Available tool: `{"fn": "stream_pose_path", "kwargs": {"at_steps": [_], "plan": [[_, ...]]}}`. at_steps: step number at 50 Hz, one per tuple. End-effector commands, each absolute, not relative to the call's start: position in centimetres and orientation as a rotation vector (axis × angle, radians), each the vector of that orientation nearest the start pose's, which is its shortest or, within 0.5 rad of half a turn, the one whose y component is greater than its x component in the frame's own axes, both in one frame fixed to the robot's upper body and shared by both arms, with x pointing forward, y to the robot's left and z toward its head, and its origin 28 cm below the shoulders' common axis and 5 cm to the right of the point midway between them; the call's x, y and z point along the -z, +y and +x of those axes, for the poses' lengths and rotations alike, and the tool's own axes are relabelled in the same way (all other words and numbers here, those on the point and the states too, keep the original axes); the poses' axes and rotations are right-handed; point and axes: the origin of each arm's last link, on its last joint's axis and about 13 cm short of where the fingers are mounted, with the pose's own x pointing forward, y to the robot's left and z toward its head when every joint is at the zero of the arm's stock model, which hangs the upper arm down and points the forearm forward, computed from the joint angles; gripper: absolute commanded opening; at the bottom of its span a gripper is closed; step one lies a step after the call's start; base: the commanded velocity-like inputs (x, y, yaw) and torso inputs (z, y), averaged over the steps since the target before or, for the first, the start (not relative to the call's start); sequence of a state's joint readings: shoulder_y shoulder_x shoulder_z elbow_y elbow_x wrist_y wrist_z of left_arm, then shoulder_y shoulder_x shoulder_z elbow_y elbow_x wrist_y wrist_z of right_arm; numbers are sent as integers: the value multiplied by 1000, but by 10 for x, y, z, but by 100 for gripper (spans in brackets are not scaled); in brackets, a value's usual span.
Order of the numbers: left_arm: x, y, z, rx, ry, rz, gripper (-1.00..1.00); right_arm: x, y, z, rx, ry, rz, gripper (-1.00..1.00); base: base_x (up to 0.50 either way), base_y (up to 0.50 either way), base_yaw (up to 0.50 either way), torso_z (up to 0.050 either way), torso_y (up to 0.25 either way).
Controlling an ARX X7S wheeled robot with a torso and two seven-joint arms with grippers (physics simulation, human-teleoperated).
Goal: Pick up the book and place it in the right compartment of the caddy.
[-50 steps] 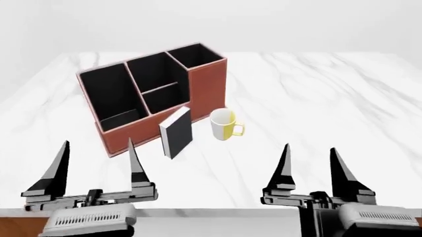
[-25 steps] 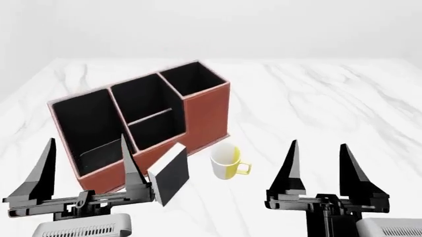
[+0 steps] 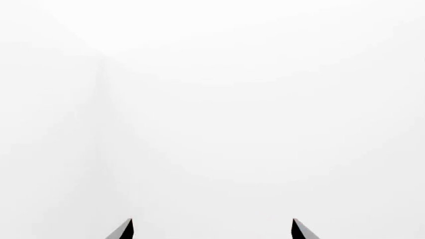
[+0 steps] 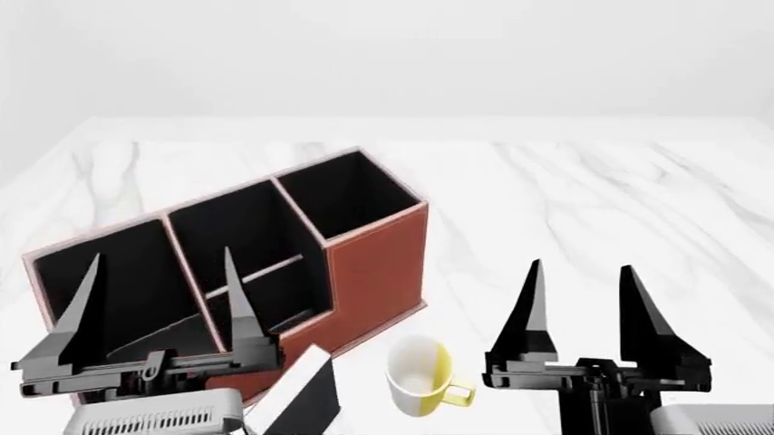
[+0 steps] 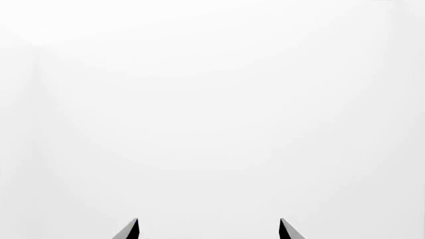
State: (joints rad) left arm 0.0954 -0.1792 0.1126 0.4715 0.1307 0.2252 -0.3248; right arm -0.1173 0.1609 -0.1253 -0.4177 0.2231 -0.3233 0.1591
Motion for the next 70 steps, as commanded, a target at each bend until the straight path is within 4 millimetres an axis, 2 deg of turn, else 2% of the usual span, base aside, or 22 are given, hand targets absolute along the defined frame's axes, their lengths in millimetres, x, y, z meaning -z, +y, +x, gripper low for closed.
{"fn": "stream_pose_path", "kwargs": {"at_steps": [1, 6, 15, 20, 26, 34, 36, 46, 53, 59, 66, 70], "plan": [[-104, 214, 187, -126, -515, 89, 100, -98, -98, 180, -21, -582, 152, 100, 0, 0, 0, 0, 0], [-100, 215, 188, -39, -388, 22, 100, -98, -98, 180, -22, -584, 149, 100, 0, 0, 0, 0, 0], [-111, 224, 176, 145, -277, 65, 100, -98, -98, 179, -25, -583, 149, 100, 0, 0, 0, 0, 0], [-127, 236, 168, 227, -209, 70, 100, -98, -97, 178, -31, -583, 148, 100, 0, 0, 0, 0, 0], [-140, 248, 165, 245, -172, 72, 100, -97, -97, 178, -32, -583, 150, 100, 0, 0, 0, 0, 0], [-151, 250, 161, 309, -131, 52, 100, -98, -97, 178, -32, -583, 150, 100, 0, 0, 0, 0, 0], [-160, 250, 162, 365, -34, -54, 100, -97, -96, 177, -40, -581, 149, 100, 0, 0, 0, 0, 0], [-183, 244, 178, 458, 91, -111, 100, -97, -95, 177, -49, -580, 147, 100, 0, 0, 0, 0, 0], [-196, 238, 198, 478, 160, -115, 100, -97, -95, 177, -51, -580, 148, 100, 0, 0, 0, 0, 0], [-192, 235, 210, 465, 247, -152, 100, -97, -95, 177, -52, -579, 149, 100, 0, 0, 0, 0, 0], [-190, 235, 222, 399, 325, -111, 100, -97, -95, 177, -54, -579, 149, 100, 0, 0, 0, 0, 0], [-188, 233, 222, 405, 352, -116, 100, -97, -95, 177, -55, -578, 148, 100, 0, 0, 0, 0, 0]]}}
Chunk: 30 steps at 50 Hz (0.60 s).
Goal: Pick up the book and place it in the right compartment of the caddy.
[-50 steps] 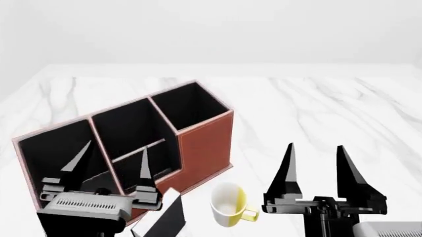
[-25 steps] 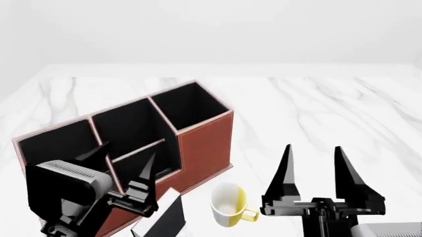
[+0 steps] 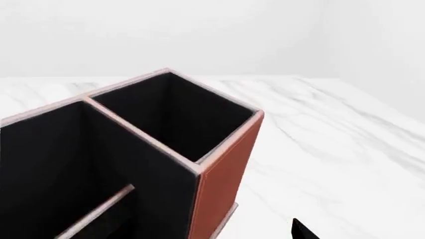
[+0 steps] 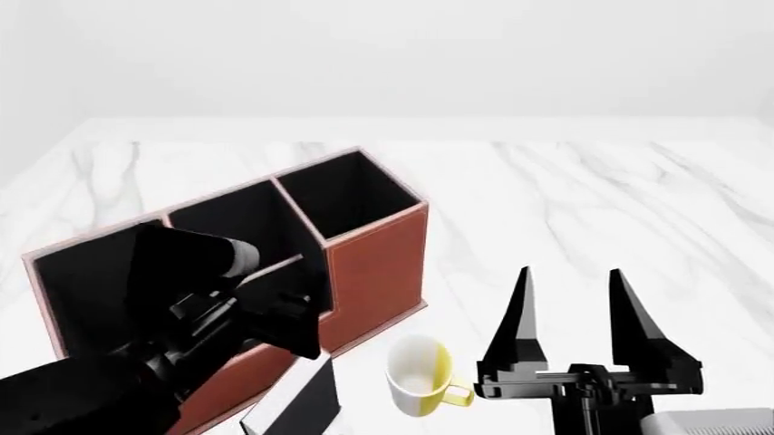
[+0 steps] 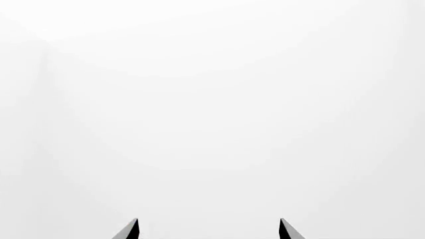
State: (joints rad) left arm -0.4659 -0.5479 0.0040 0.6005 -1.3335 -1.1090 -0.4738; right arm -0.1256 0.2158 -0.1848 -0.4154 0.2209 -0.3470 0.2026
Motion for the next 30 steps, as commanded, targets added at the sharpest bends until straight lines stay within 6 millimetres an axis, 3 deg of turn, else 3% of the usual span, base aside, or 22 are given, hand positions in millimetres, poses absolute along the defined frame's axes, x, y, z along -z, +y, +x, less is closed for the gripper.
{"fn": "stream_pose_path", "kwargs": {"at_steps": [1, 30], "plan": [[-188, 232, 222, 392, 356, -105, 100, -97, -95, 177, -55, -578, 147, 100, 0, 0, 0, 0, 0], [-184, 222, 222, 418, 498, 12, 100, -94, -96, 178, -52, -569, 144, 100, 0, 0, 0, 0, 0]]}}
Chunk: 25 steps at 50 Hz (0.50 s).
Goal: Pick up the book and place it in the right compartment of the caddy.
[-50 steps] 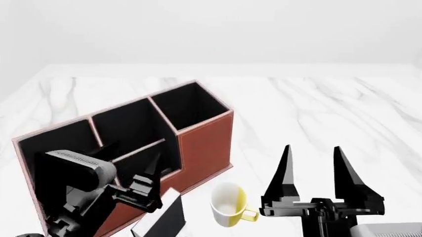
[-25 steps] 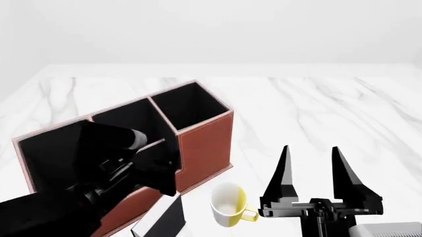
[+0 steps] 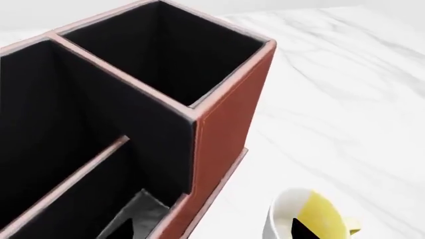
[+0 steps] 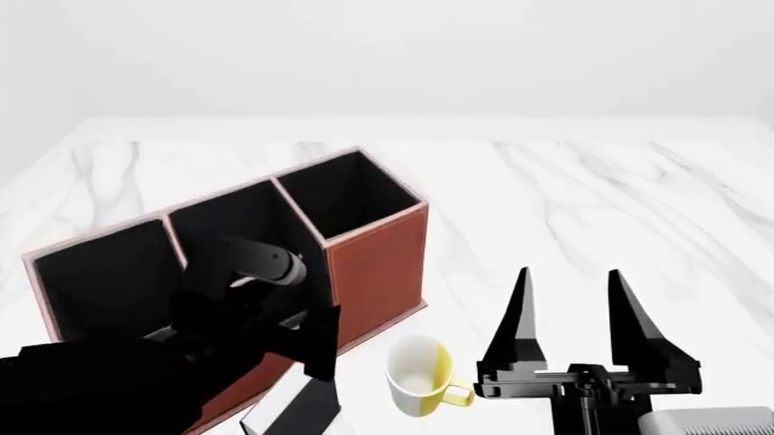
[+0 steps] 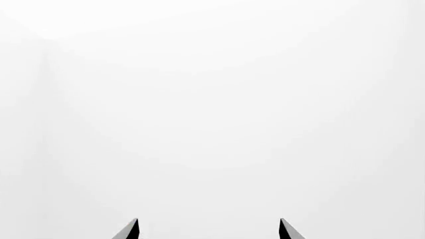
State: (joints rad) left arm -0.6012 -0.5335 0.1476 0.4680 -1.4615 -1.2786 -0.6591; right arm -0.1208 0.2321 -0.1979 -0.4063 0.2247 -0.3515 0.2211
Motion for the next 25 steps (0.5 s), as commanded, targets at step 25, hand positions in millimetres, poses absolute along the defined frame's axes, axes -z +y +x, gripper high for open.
{"fn": "stream_pose_path", "kwargs": {"at_steps": [25], "plan": [[-174, 224, 218, 417, 543, 75, 100, -93, -95, 178, -58, -565, 136, 100, 0, 0, 0, 0, 0]]}}
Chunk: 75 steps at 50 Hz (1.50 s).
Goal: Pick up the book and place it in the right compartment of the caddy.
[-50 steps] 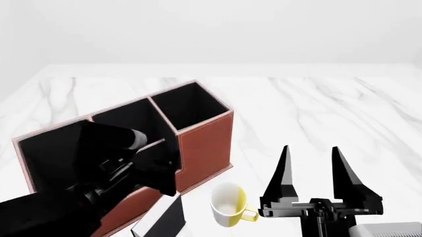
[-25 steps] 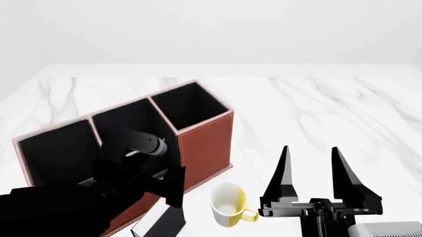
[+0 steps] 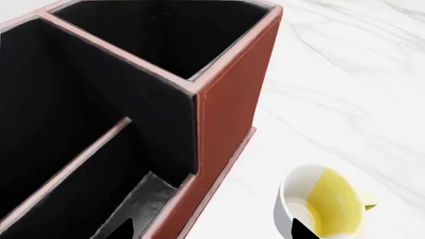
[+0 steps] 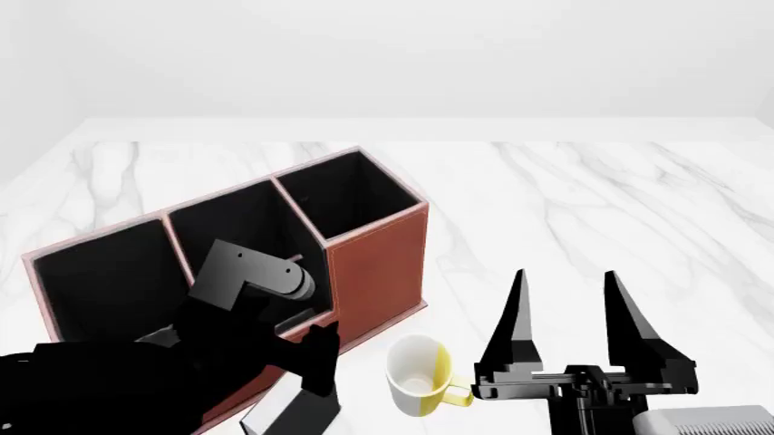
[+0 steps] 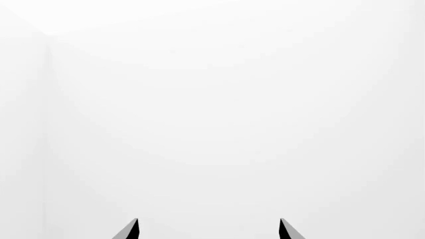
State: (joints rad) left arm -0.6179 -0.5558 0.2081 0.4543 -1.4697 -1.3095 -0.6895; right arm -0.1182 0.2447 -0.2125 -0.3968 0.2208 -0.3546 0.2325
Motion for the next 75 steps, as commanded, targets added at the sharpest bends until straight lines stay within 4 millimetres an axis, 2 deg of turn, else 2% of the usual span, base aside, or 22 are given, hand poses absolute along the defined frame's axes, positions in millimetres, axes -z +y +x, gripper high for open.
{"fn": "stream_pose_path", "kwargs": {"at_steps": [1, 26, 43, 71, 72, 75], "plan": [[-173, 224, 218, 417, 546, 76, 100, -93, -95, 178, -58, -564, 136, 100, 0, 0, 0, 0, 0], [-168, 225, 211, 512, 597, 121, 100, -92, -94, 178, -62, -560, 135, 100, 0, 0, 0, 0, 0], [-149, 228, 206, 471, 668, 123, 100, -91, -94, 178, -64, -556, 130, 100, 0, 0, 0, 0, 0], [-134, 228, 205, 464, 723, 148, 100, -91, -94, 178, -63, -555, 129, 100, 0, 0, 0, 0, 0], [-132, 228, 205, 463, 729, 148, -100, -91, -94, 178, -64, -556, 129, 100, 0, 0, 0, 0, 0], [-130, 229, 205, 458, 735, 149, -100, -91, -94, 177, -64, -555, 129, 100, 0, 0, 0, 0, 0]]}}
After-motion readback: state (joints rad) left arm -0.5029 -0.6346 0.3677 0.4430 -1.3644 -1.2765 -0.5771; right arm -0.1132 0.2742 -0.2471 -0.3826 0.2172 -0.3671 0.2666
